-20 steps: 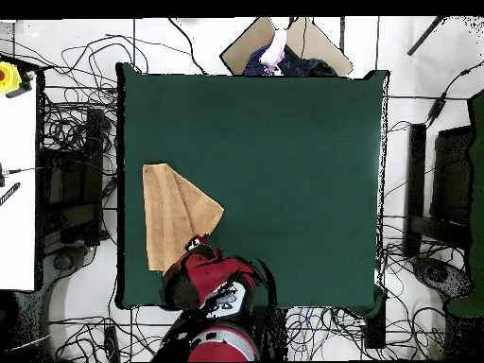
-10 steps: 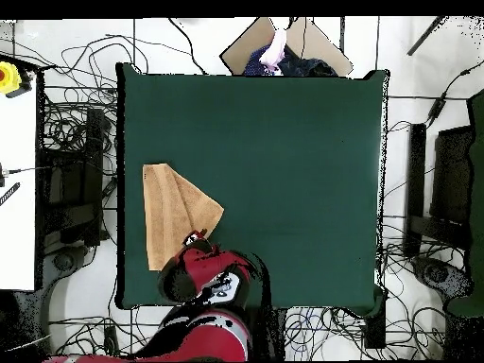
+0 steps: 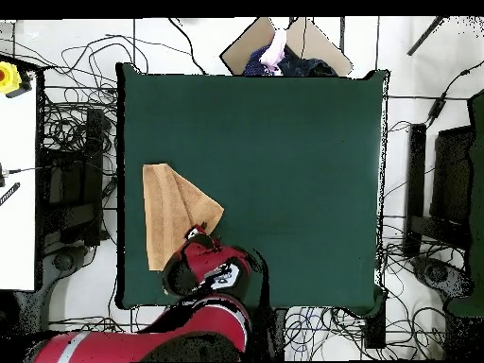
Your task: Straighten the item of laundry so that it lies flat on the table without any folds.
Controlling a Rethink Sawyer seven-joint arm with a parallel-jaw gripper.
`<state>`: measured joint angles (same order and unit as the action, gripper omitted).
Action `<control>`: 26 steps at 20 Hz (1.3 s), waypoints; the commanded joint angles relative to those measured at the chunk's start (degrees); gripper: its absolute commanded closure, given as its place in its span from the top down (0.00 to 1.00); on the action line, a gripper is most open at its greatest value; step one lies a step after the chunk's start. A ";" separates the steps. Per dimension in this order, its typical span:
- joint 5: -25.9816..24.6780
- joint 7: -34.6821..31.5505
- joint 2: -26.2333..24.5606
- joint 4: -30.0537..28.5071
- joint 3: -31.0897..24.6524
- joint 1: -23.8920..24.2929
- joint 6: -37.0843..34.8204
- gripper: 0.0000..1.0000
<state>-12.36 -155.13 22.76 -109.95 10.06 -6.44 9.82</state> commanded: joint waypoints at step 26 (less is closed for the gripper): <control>7.27 -5.80 -10.54 8.74 -0.61 -2.28 8.80 1.00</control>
<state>-11.40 -155.13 20.70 -109.59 11.88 -8.41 13.62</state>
